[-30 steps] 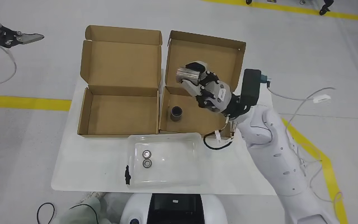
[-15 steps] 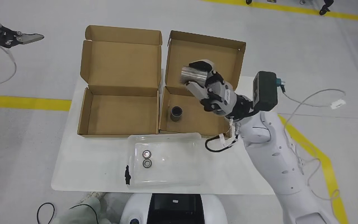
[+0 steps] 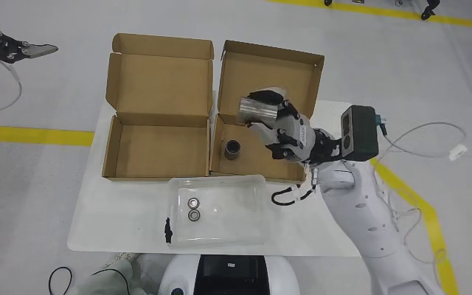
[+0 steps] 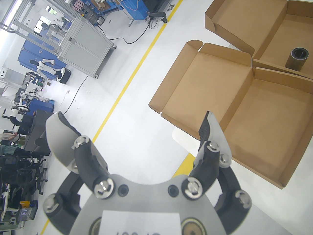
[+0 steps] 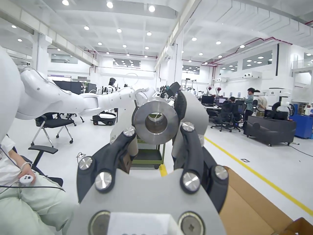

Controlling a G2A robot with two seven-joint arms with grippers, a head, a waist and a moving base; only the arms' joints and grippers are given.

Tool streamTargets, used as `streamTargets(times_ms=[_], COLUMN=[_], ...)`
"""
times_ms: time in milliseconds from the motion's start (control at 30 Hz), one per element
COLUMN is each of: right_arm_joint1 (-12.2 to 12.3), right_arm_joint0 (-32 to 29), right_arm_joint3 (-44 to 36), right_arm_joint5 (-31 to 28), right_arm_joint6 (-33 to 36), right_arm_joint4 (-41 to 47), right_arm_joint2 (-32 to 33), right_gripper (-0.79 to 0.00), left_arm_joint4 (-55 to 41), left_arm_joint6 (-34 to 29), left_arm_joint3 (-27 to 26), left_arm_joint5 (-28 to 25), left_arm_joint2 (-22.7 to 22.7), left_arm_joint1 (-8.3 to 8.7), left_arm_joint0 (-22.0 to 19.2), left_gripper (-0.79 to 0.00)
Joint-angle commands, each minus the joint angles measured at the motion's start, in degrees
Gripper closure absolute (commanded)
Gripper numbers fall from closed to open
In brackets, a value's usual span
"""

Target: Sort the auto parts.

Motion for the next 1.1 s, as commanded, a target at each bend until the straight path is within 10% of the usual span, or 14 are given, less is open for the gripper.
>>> streamTargets(times_ms=[0, 267, 1067], right_arm_joint1=[0.0, 0.7, 5.4], right_arm_joint0=[-0.2, -0.9, 0.4], right_arm_joint3=[0.5, 4.5, 14.1], right_arm_joint5=[-0.1, -2.9, -0.8], right_arm_joint6=[-1.0, 2.8, 43.3], right_arm_joint4=[-1.3, -4.5, -4.3], right_arm_joint2=[0.8, 3.4, 2.6], right_gripper=[0.0, 0.0, 0.0], left_arm_joint4=[0.0, 0.0, 0.0], left_arm_joint6=[0.0, 0.0, 0.0], left_arm_joint3=[0.0, 0.0, 0.0], left_arm_joint5=[0.0, 0.0, 0.0], left_arm_joint2=[0.0, 0.0, 0.0], left_arm_joint1=[0.0, 0.0, 0.0], left_arm_joint0=[0.0, 0.0, 0.0], left_gripper=[-0.785, -0.785, -0.785])
